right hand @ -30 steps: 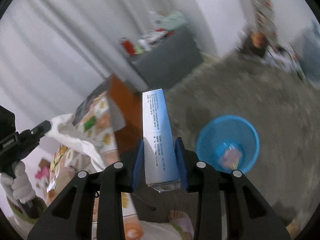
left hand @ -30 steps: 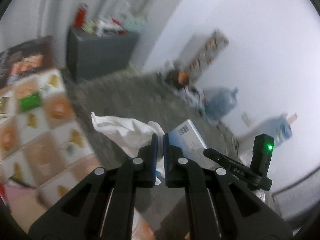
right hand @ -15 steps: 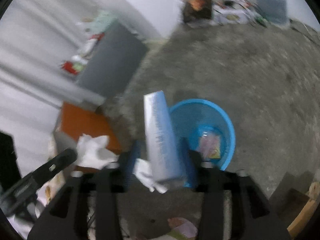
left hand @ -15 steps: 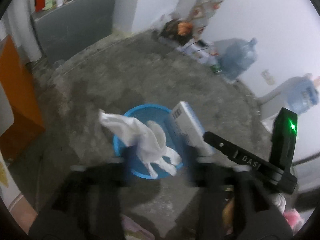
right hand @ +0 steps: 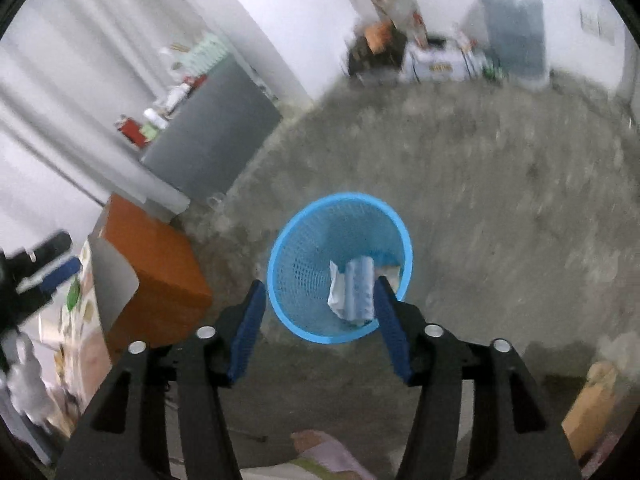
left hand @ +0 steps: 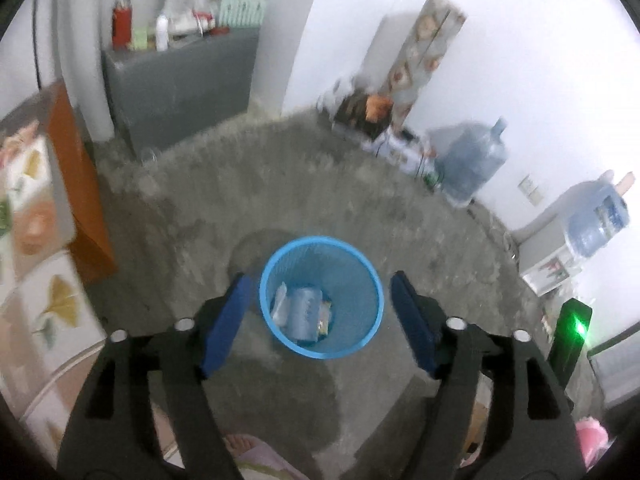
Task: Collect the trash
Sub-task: 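Move both tools back toward the table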
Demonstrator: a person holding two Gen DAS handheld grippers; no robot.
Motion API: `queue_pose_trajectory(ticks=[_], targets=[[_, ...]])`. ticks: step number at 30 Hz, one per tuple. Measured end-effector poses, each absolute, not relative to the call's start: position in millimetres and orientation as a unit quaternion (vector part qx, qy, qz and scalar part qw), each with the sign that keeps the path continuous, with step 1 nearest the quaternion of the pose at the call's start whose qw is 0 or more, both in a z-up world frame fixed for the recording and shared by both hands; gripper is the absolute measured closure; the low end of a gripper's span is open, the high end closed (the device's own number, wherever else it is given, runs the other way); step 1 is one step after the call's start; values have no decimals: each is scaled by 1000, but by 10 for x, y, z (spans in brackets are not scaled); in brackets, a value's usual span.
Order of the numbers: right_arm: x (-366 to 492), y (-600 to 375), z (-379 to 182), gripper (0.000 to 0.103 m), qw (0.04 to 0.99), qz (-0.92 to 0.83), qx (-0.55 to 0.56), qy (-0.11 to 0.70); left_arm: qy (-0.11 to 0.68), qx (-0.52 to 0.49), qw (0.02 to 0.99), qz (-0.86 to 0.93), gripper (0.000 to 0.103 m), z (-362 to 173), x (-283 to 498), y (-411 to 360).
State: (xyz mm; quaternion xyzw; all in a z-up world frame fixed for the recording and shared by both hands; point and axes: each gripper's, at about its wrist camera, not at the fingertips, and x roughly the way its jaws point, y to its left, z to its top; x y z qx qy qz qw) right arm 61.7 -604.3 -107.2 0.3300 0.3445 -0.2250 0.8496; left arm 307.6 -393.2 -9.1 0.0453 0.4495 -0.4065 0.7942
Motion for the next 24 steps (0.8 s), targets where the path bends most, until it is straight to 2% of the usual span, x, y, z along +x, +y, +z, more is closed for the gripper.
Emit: queue_pose_trajectory(ticks=[4,7,11,18,24], targets=[[446,-5725,-732,19,881,-231,257,322,416,23,819,-396,21,177,2867,-3352],[358,-5493,-501,9,898,-230,213,307,401,2,831,-386,20,326,2716,-2929],[322,-5177,-170,6,920,-210,171,284,369,-23,854,-367,19,568,2514,-2375],[303,-4700,264,6,944,-141,165,250,339,-45,877,-339,18,736,2222,-1625],[518,-4255,458,6,950,-70,150,265,314,-53,898,-302,18,782,2008,-941]])
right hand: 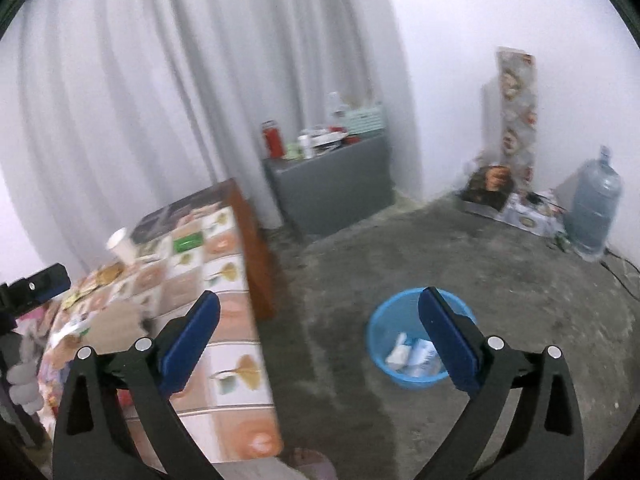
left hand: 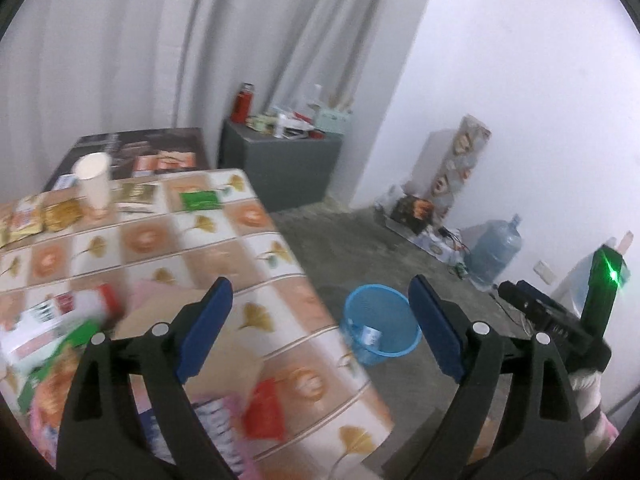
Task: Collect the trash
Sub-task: 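Move both tools back toward the table, then close the right tool on the crumpled tan paper and lift it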
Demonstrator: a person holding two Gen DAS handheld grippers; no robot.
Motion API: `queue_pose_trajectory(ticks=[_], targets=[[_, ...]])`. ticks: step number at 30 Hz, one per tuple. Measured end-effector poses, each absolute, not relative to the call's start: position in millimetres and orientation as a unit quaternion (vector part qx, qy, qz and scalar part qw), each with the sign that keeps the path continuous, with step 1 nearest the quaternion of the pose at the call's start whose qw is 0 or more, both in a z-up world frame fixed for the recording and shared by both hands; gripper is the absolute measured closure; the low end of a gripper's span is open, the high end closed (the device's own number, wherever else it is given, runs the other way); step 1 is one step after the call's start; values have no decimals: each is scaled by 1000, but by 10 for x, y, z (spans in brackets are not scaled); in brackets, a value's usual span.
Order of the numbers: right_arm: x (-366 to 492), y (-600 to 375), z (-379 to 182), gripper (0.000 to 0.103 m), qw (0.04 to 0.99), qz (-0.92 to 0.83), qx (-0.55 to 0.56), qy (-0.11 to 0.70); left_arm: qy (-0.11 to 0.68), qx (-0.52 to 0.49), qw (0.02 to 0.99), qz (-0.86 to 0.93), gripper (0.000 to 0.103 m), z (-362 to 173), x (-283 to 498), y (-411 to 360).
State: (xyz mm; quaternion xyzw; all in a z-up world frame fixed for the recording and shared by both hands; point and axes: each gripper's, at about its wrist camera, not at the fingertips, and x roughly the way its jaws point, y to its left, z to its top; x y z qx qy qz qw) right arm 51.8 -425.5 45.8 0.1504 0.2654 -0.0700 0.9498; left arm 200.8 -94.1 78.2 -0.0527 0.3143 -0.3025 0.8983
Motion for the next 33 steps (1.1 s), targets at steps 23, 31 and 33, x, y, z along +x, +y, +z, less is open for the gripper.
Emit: queue_pose_trajectory(ticks=[23,31,33], targets=[[2280,-2446,-357,12,825,211,207,482,359,-83,901,-228,18,10,1722,411],[2394,-2235,-375,43,828,200,142,504,359,-73,901,-230,18,-112,1808,379],[2375,-2179,-349,51,832,193,116,507,358,-69,902,-231,18,-128,1824,365]])
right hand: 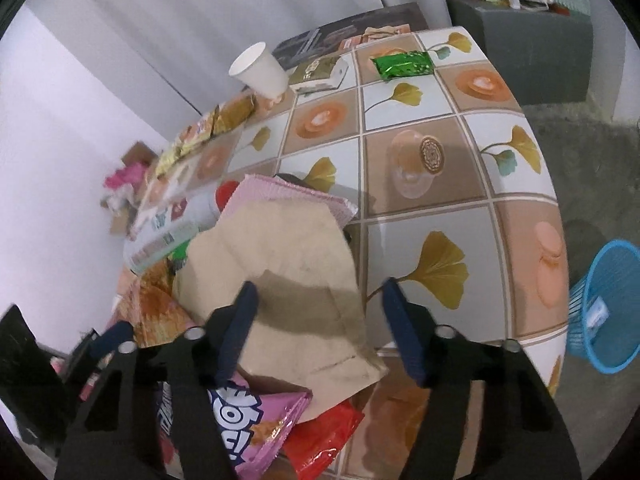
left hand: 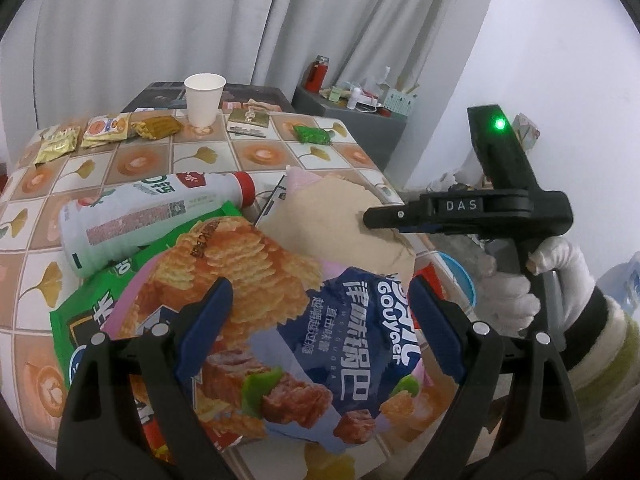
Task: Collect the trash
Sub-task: 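Close the right tool on the crumpled tan paper and lift it, then grasp the pink knitted pad with the left tool while the right tool holds the tan paper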
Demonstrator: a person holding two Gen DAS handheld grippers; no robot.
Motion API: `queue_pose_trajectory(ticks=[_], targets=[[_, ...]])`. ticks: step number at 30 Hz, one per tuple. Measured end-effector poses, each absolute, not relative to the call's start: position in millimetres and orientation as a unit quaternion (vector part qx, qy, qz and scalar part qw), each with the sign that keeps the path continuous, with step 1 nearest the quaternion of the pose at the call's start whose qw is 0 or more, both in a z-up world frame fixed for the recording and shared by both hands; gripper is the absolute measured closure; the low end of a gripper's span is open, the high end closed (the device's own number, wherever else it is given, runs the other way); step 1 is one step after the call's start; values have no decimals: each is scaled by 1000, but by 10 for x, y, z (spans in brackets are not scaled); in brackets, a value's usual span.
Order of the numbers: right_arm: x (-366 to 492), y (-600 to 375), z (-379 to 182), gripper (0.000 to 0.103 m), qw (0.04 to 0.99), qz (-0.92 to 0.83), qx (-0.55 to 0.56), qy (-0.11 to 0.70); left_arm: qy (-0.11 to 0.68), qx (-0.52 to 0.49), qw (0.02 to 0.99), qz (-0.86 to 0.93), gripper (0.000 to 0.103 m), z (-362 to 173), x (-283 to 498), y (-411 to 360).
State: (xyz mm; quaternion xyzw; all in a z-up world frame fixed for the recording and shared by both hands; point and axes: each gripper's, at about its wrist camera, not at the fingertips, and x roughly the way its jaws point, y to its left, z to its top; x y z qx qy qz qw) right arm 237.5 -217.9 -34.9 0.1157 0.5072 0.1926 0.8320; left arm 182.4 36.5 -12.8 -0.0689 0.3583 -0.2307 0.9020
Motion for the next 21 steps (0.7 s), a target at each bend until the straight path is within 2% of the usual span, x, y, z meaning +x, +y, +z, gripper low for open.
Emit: queue_pose_trajectory(ticks=[7,11,21], targets=[[2266,-2090,-219,93,845,182,73,497,361,-68,901,-230,18,-148,1866,347],[2202,-2104,-71,97,859,180,69,474,362,-65,902,-227,18,-164,1878,351],[2074,-2351,416,98,896,179,112,391,363,-62,903,-221,18,-162,1856,359]])
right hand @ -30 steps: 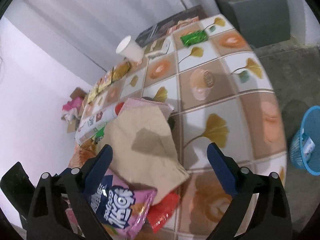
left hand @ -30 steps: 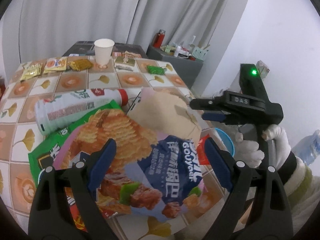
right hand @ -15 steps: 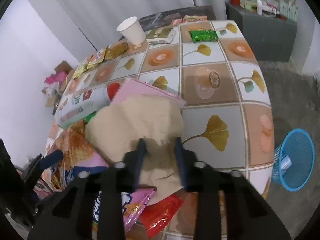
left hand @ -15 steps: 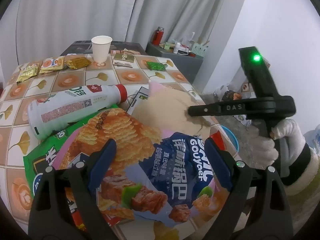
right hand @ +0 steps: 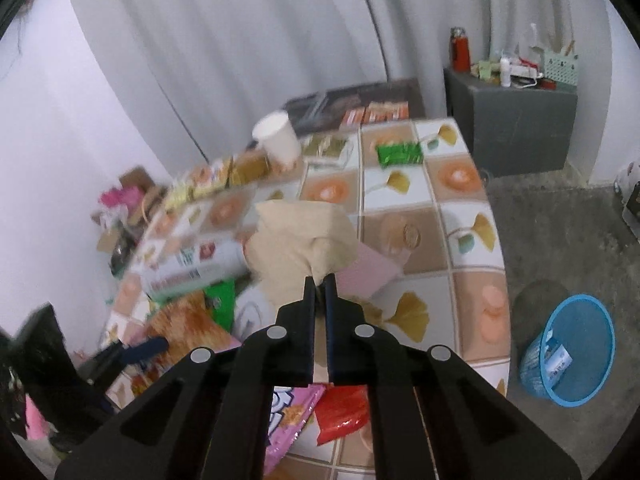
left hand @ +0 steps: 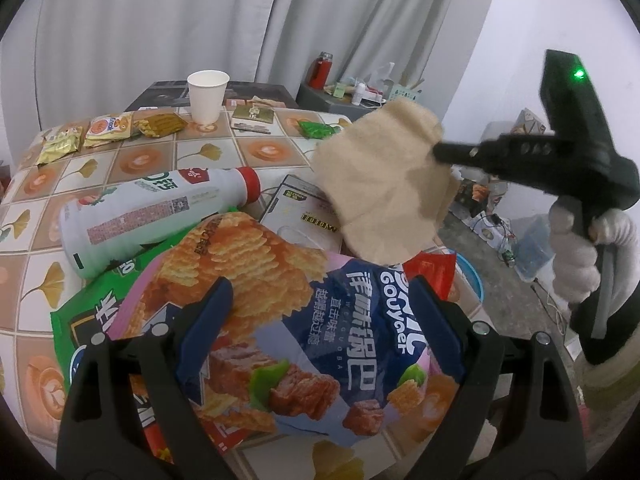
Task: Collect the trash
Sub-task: 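Grasp the pink knitted pad with the left tool while the right tool holds the tan paper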
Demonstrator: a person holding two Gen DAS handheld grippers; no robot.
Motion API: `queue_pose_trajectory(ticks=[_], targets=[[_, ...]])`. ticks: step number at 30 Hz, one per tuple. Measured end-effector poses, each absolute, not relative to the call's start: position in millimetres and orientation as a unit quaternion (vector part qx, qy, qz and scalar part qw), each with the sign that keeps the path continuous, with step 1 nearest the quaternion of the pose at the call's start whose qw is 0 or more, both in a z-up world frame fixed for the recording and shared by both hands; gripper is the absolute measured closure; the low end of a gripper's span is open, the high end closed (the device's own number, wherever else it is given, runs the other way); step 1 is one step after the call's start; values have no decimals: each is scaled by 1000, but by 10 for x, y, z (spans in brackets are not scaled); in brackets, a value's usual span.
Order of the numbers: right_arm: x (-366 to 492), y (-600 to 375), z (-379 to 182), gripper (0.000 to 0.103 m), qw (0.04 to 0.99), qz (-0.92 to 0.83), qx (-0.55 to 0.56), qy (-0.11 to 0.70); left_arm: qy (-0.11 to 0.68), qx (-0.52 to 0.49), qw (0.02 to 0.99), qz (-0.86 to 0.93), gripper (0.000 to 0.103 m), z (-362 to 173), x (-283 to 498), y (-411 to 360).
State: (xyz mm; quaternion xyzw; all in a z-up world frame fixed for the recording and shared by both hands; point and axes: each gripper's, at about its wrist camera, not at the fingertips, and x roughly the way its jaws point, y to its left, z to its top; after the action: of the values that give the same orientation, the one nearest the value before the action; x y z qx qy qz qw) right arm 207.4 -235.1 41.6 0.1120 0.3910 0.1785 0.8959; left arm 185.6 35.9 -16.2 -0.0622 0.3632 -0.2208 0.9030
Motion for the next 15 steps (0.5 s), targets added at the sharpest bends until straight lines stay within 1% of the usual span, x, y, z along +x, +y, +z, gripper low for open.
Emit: queue_pose_trajectory(ticks=[9,15], targets=[[1890,-2781,773,98,914,173,185,316,355,-66,904,-227,18,-8,1872,367],[1746,-3084,908,98,924,146,213,283,357,-81,896,-253,18,273,2031,297]])
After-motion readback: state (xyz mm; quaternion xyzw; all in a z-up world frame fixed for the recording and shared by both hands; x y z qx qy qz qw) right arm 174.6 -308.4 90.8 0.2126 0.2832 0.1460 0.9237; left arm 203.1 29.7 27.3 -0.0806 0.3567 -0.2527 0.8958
